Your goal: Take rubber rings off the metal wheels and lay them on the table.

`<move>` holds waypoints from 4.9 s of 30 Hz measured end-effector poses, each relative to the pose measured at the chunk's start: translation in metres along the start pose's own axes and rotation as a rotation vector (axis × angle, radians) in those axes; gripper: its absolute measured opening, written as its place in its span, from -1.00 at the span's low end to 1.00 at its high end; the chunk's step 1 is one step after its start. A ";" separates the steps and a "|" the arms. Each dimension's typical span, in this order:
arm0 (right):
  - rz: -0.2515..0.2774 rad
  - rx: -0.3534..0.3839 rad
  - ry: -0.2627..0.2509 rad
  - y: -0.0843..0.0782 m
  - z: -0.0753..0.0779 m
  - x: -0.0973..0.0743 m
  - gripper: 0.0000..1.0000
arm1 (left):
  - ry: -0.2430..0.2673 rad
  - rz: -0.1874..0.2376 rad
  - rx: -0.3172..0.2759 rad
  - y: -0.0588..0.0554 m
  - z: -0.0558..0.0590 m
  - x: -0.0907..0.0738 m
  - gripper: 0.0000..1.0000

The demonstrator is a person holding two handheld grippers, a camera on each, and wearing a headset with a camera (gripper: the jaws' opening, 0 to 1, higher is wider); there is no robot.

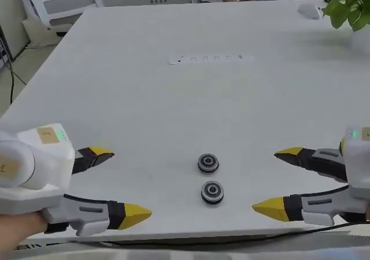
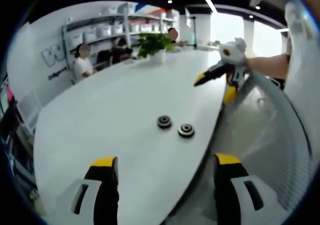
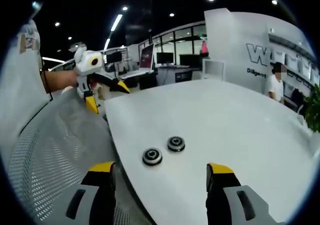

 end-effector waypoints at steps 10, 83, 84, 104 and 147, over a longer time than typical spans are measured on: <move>0.005 -0.015 0.004 0.004 0.007 0.001 0.42 | -0.016 0.006 0.024 0.011 -0.001 0.010 0.56; -0.054 -0.050 0.103 -0.015 0.023 0.046 0.13 | -0.199 -0.080 0.113 0.028 0.031 0.089 0.24; -0.050 -0.054 0.103 -0.014 0.023 0.046 0.10 | -0.201 -0.082 0.114 0.028 0.032 0.090 0.24; -0.089 -0.069 0.148 -0.022 0.023 0.061 0.00 | -0.253 -0.106 0.149 0.026 0.044 0.109 0.04; -0.108 -0.083 0.190 -0.036 0.026 0.075 -0.28 | -0.321 -0.147 0.194 0.018 0.066 0.142 -0.51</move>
Point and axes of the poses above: the centre of the closed fingertips' face, and the gripper's own axes: x roughly forward along the fingers, z roughly to its right, y roughly out of its top, the point moved 7 cm from there along -x, roughly backward along the fingers, and after that the axes turned 10 degrees about y, right-handed, at the moved point
